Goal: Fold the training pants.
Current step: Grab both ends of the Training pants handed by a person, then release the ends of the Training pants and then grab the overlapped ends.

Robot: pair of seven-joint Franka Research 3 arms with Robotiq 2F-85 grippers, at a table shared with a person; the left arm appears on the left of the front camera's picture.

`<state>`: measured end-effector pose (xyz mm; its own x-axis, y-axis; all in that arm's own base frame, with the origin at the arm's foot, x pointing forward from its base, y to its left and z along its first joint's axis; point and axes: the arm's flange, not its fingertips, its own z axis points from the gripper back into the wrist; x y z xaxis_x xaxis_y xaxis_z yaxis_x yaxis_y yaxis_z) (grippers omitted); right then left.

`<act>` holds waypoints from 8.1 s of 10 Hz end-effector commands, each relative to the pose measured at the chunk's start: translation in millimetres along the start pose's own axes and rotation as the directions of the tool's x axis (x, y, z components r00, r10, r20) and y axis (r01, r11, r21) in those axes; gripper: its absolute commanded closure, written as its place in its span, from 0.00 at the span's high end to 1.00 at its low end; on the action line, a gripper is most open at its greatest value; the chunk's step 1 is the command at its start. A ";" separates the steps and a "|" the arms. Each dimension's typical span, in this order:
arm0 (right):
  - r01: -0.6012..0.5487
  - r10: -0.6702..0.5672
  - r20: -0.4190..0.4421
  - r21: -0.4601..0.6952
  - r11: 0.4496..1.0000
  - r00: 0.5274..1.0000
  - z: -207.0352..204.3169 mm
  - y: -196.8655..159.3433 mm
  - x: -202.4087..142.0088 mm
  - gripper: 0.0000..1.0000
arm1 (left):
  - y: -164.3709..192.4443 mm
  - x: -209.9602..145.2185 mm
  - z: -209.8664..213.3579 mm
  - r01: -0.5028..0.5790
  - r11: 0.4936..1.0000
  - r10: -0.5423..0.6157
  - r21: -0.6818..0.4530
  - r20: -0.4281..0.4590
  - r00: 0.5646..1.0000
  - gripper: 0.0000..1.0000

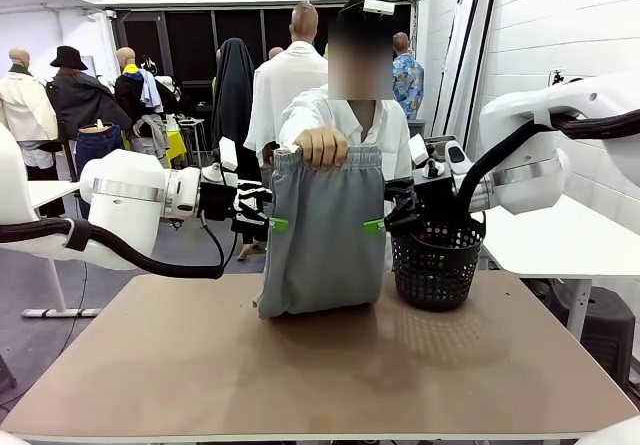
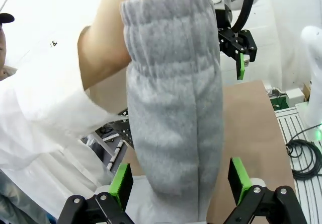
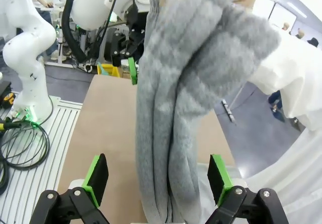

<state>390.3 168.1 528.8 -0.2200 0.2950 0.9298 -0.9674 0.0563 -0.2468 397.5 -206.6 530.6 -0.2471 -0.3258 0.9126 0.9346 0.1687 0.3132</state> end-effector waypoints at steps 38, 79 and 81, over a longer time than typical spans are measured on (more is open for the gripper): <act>0.243 -0.269 0.219 0.138 0.960 0.938 -14.7 -39.8 14.0 0.00 | 15.6 16.0 -19.0 -0.218 0.960 0.256 -0.177 0.235 0.938 0.00; 0.243 -0.269 0.219 0.138 0.960 0.938 -14.7 -39.8 14.0 0.00 | 15.6 16.0 -19.0 -0.218 0.960 0.256 -0.177 0.235 0.938 0.00; 0.243 -0.269 0.219 0.138 0.960 0.938 -14.7 -39.8 14.0 0.00 | 15.6 16.0 -19.0 -0.218 0.960 0.256 -0.177 0.235 0.938 0.00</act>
<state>430.4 184.2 546.4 0.0279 0.0604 0.9978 -0.9996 0.0074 0.0275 415.5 -227.0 542.1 -0.0534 -0.0545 0.9971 0.9967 0.0580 0.0565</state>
